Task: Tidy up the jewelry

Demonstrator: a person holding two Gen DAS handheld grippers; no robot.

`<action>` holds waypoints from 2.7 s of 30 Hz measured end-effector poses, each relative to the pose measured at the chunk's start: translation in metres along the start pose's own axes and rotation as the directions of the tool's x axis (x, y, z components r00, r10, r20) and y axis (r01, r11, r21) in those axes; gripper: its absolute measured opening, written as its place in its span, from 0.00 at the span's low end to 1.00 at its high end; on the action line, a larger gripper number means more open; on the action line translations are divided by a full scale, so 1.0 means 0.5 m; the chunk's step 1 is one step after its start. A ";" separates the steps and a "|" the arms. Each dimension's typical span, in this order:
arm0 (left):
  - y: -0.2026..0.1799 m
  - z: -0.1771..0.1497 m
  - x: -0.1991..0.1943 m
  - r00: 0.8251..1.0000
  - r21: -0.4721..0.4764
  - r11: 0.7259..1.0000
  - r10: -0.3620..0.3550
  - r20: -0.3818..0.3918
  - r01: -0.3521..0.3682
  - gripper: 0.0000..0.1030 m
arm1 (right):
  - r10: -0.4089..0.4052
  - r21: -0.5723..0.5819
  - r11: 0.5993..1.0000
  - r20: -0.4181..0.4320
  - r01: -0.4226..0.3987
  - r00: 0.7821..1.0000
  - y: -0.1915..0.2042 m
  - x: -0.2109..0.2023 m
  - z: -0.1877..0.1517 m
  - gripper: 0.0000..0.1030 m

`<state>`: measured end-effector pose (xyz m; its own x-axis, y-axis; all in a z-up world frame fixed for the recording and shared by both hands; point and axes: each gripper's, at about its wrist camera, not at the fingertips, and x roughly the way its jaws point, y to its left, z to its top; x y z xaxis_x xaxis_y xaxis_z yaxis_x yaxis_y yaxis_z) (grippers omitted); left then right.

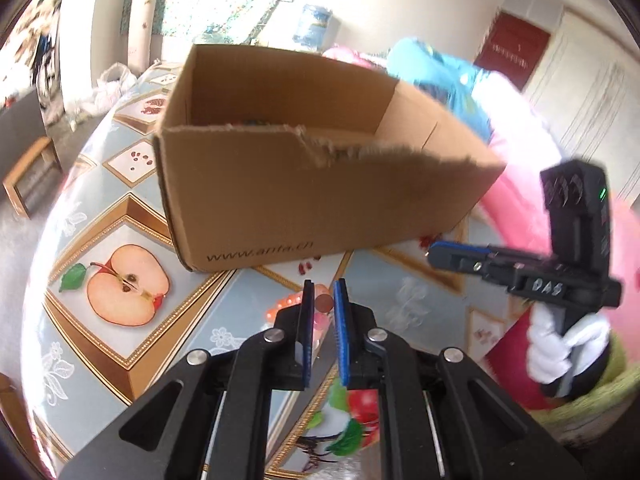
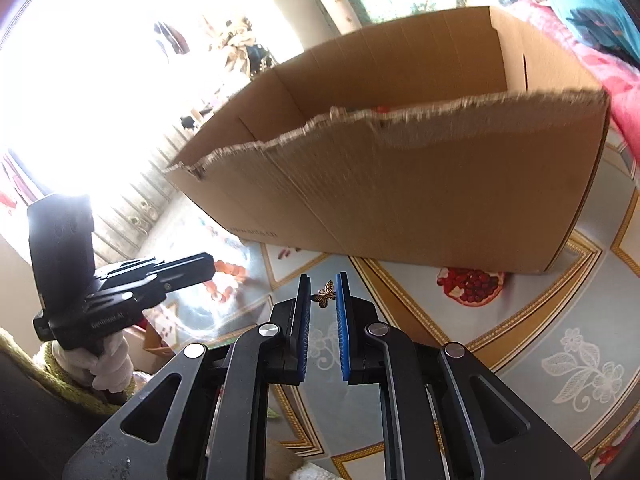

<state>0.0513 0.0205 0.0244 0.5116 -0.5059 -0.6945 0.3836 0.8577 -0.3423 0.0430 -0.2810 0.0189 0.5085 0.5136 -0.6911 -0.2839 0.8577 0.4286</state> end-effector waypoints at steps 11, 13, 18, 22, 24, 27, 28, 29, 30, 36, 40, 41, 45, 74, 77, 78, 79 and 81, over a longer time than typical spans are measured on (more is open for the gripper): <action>-0.017 0.097 -0.132 0.944 -0.032 0.953 -0.294 0.147 0.302 0.09 | 0.104 0.013 0.994 0.181 -0.108 0.978 -0.008 -0.134 0.060 0.10; -0.036 0.128 -0.133 0.929 -0.009 0.942 -0.330 0.168 0.336 0.09 | 0.107 -0.002 0.994 0.219 -0.110 0.970 0.007 -0.151 0.086 0.10; -0.062 0.204 -0.136 0.911 0.039 0.931 -0.363 0.196 0.363 0.09 | 0.061 -0.054 0.997 0.240 -0.049 0.969 0.019 -0.163 0.161 0.10; -0.067 0.241 -0.115 0.941 0.065 0.961 -0.277 0.193 0.270 0.09 | -0.002 -0.061 0.998 0.166 0.012 0.986 0.000 -0.120 0.201 0.10; -0.061 0.256 -0.088 0.960 0.067 0.974 -0.224 0.169 0.215 0.09 | -0.038 -0.065 0.997 0.115 0.046 0.993 -0.011 -0.081 0.208 0.10; -0.041 0.266 -0.033 0.989 0.059 0.992 -0.115 0.097 0.110 0.09 | -0.083 -0.098 0.991 0.042 0.087 0.996 -0.025 -0.050 0.215 0.10; -0.035 0.267 -0.017 0.993 0.060 0.995 -0.087 0.078 0.082 0.09 | -0.096 -0.105 0.990 0.016 0.097 0.995 -0.029 -0.040 0.217 0.10; -0.031 0.266 0.000 0.997 0.067 0.997 -0.048 0.056 0.044 0.09 | -0.106 -0.113 0.988 -0.007 0.104 0.994 -0.032 -0.032 0.219 0.10; -0.027 0.263 0.017 0.999 0.076 0.997 -0.013 0.040 0.010 0.09 | -0.122 -0.120 0.986 -0.026 0.118 0.992 -0.037 -0.022 0.221 0.10; -0.012 0.253 0.075 0.995 0.112 0.989 0.099 -0.030 -0.095 0.09 | -0.214 -0.211 0.959 -0.094 0.191 0.972 -0.037 0.013 0.228 0.10; -0.006 0.250 0.092 0.991 0.116 0.987 0.118 -0.055 -0.111 0.09 | -0.210 -0.207 0.960 -0.082 0.189 0.974 -0.038 -0.002 0.234 0.11; -0.008 0.250 0.094 0.991 0.120 0.986 0.121 -0.059 -0.113 0.09 | -0.202 -0.195 0.963 -0.070 0.185 0.977 -0.042 -0.008 0.238 0.12; -0.012 0.247 0.100 0.987 0.142 0.981 0.142 -0.071 -0.131 0.09 | -0.144 -0.134 0.980 0.018 0.145 0.989 -0.057 -0.058 0.240 0.13; -0.010 0.221 0.023 0.954 0.121 0.947 0.289 0.080 -0.297 0.47 | -0.081 0.164 0.985 0.179 0.052 0.980 -0.143 -0.154 0.172 0.24; 0.007 0.226 -0.012 0.935 0.055 0.940 0.327 0.134 -0.337 0.58 | -0.120 0.210 0.974 0.183 0.080 0.976 -0.152 -0.159 0.165 0.28; 0.016 0.227 -0.018 0.931 0.030 0.938 0.339 0.137 -0.346 0.63 | -0.126 0.235 0.969 0.183 0.081 0.975 -0.159 -0.160 0.162 0.28; 0.028 0.228 -0.021 0.927 0.000 0.935 0.353 0.130 -0.356 0.65 | -0.125 0.261 0.962 0.178 0.075 0.976 -0.167 -0.159 0.157 0.28; 0.055 0.226 -0.017 0.929 -0.057 0.932 0.361 0.085 -0.357 0.68 | -0.123 0.301 0.951 0.154 0.072 0.980 -0.180 -0.152 0.149 0.29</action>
<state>0.1442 0.0378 0.0924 0.6791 -0.1679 -0.7146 0.1310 0.9856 -0.1070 0.0903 -0.3987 0.0761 0.6585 0.3950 -0.6406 0.0114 0.8459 0.5333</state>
